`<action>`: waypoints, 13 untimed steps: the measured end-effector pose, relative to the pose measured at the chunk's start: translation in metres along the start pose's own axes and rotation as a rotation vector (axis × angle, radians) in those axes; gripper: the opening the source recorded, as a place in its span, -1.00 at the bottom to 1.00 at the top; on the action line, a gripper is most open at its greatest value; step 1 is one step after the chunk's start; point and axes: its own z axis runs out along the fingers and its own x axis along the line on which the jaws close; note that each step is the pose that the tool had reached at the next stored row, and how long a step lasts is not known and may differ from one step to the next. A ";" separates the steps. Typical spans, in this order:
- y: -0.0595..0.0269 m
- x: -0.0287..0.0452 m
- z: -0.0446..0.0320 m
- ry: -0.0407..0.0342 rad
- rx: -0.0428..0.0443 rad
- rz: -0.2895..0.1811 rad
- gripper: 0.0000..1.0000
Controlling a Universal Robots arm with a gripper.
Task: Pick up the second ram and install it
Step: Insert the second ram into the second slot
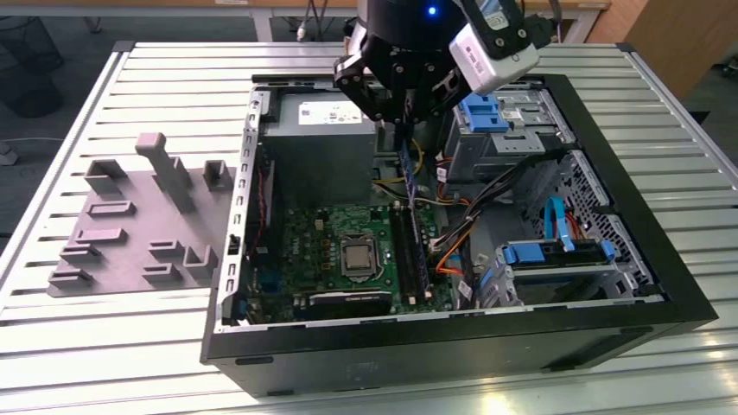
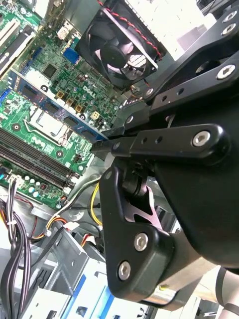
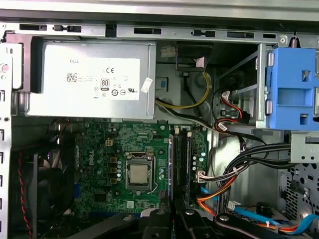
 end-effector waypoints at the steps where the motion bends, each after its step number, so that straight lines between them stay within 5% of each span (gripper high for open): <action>1: 0.0000 -0.0003 0.0013 0.0000 0.0001 0.000 -0.72; 6: 0.0000 -0.0031 0.0129 0.0000 0.0001 0.000 -0.72; 13: 0.0000 -0.0032 0.0149 0.0000 0.0001 0.000 -0.72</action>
